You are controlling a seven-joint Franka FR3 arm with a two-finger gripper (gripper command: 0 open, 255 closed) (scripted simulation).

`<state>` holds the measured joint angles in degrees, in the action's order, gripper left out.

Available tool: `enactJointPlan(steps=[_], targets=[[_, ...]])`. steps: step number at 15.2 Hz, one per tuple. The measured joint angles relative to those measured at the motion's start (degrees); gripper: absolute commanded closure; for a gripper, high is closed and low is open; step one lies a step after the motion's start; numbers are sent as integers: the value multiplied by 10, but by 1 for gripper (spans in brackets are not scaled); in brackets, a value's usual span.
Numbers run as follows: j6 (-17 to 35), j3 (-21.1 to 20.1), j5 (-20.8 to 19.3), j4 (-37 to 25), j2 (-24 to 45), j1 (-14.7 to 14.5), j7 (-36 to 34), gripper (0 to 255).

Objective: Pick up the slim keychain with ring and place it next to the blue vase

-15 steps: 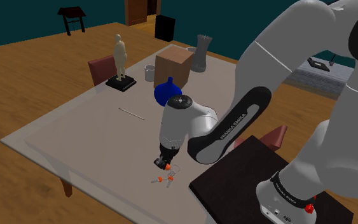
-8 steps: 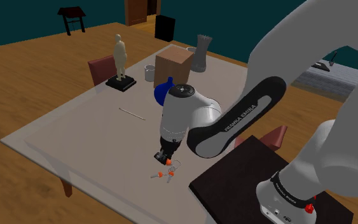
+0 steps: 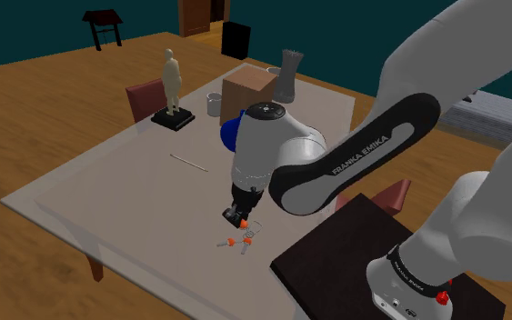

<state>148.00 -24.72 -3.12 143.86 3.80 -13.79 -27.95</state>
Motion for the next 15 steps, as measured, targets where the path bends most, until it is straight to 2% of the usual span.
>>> enactJointPlan(steps=[8, 15], targets=[[-68, -4, 47, -11, -62, 0, 34, 255], [-127, -1, 70, -31, -105, -3, 52, 255]])
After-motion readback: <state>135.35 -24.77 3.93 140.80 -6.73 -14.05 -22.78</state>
